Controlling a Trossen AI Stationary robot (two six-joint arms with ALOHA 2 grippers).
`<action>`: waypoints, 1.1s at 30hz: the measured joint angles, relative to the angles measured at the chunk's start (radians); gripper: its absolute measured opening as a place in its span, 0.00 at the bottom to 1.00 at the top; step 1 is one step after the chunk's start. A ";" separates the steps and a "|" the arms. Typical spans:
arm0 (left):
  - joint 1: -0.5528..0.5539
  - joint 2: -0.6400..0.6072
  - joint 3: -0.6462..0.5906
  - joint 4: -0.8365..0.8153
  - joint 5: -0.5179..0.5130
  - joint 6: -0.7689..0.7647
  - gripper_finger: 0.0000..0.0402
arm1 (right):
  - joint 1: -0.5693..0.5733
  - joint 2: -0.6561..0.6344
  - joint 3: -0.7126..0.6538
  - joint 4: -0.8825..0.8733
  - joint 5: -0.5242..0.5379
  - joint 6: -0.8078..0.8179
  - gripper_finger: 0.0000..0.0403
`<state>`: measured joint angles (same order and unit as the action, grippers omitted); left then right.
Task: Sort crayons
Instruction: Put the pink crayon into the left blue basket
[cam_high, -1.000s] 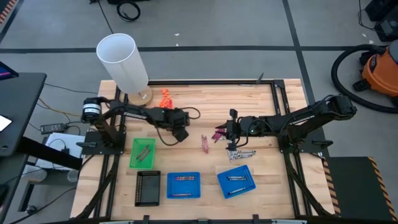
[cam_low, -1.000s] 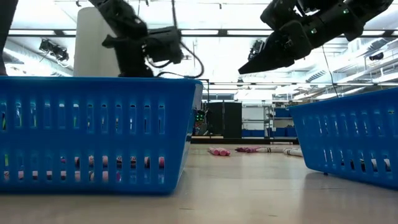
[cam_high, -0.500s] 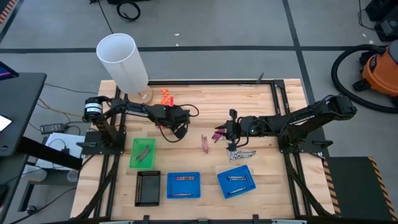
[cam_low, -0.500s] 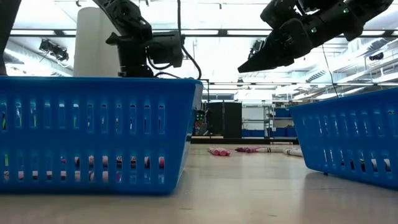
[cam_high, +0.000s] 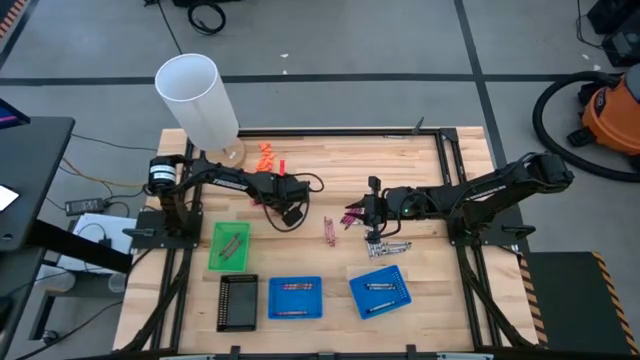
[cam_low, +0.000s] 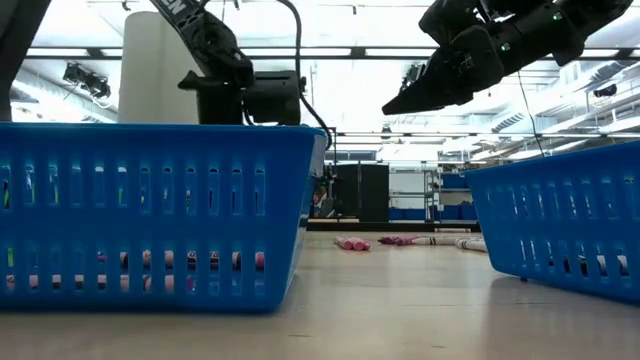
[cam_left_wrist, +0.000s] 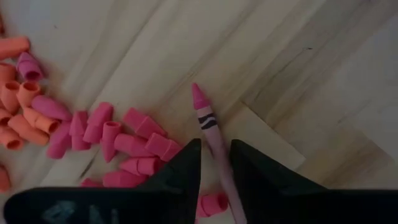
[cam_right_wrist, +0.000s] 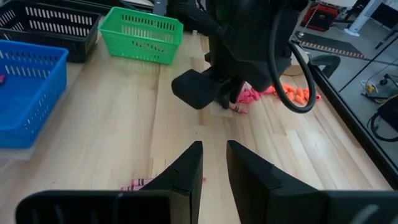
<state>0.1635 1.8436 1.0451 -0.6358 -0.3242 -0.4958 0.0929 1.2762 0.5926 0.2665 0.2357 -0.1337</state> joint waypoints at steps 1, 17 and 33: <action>0.000 -0.003 -0.001 0.005 0.010 0.023 0.24 | 0.000 0.000 0.000 0.000 0.000 0.000 0.21; -0.014 -0.031 -0.004 0.034 0.055 0.213 0.03 | 0.000 0.000 0.000 0.000 0.001 0.000 0.21; -0.088 -0.249 -0.006 0.046 0.219 0.210 0.04 | 0.000 0.000 0.000 -0.006 0.005 0.000 0.21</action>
<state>0.0759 1.5947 1.0386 -0.5902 -0.1055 -0.2859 0.0925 1.2762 0.5926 0.2600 0.2412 -0.1337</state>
